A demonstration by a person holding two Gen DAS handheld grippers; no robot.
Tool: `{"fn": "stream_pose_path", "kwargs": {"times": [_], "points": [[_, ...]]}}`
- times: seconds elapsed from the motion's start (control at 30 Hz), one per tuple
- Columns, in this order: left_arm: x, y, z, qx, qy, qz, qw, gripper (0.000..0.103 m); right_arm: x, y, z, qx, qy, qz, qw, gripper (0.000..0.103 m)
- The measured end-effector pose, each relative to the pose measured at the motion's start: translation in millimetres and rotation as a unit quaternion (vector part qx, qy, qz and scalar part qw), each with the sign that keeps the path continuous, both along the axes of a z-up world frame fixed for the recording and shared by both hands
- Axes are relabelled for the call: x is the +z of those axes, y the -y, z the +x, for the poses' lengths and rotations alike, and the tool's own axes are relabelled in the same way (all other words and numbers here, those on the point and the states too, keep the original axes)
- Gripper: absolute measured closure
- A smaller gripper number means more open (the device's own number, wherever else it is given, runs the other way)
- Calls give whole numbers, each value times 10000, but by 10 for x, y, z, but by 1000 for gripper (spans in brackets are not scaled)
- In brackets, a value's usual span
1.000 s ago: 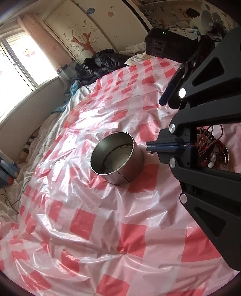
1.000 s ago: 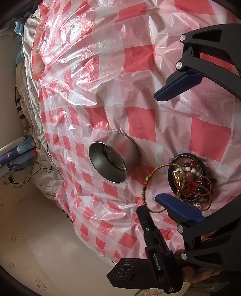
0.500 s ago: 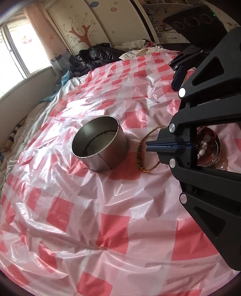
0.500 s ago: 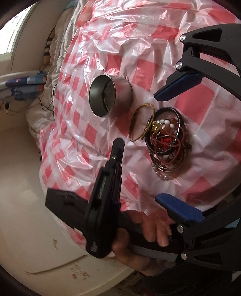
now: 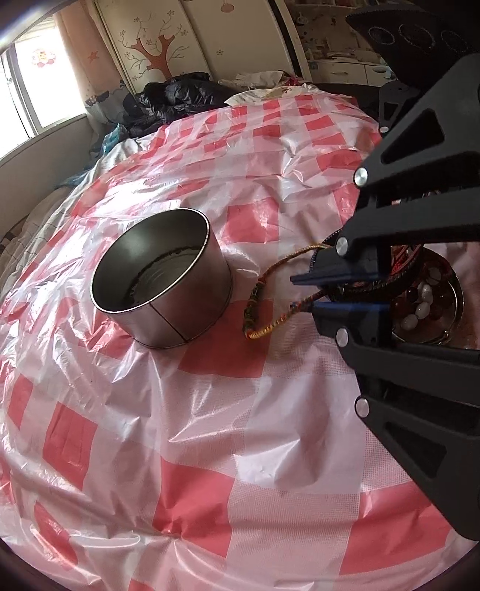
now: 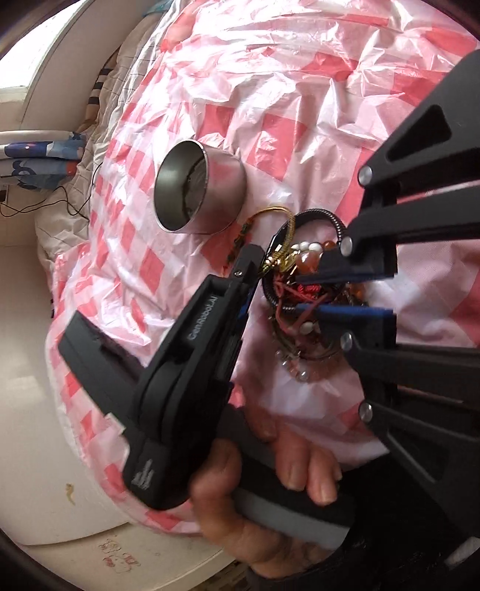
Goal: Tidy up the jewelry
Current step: 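Carry both bracelets over the steel tin and open both grippers to drop them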
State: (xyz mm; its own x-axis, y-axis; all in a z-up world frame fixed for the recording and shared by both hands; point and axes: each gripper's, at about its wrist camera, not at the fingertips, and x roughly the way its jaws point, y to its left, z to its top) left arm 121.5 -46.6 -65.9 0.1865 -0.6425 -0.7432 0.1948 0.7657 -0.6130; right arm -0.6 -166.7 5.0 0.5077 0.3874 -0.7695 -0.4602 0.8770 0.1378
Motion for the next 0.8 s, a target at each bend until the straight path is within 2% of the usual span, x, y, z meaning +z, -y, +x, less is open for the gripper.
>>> {"fn": "stream_pose_path", "kwargs": {"times": [0.13, 0.27, 0.33, 0.4, 0.57, 0.67, 0.8], "points": [[177, -90, -16, 193, 389, -191, 9989, 100, 56, 164, 60, -192, -107, 721, 9972, 99], [372, -162, -43, 286, 783, -541, 9950, 100, 158, 385, 101, -432, -134, 1590, 9862, 99], [476, -181, -59, 272, 990, -646, 9926, 100, 200, 535, 118, -553, -143, 2090, 9762, 99], [567, -182, -82, 237, 1187, -549, 9911, 100, 234, 656, 138, -644, -154, 2558, 9644, 99], [760, -176, -99, 147, 1482, -483, 9877, 100, 300, 1029, 219, -951, -90, 3641, 9264, 99], [897, -158, -51, 98, 1713, -438, 9842, 100, 302, 1198, 294, -1249, -64, 4038, 9063, 99], [1074, -88, 171, 72, 1898, -475, 9806, 100, 352, 1297, 407, -1409, -9, 4172, 8978, 99]]}}
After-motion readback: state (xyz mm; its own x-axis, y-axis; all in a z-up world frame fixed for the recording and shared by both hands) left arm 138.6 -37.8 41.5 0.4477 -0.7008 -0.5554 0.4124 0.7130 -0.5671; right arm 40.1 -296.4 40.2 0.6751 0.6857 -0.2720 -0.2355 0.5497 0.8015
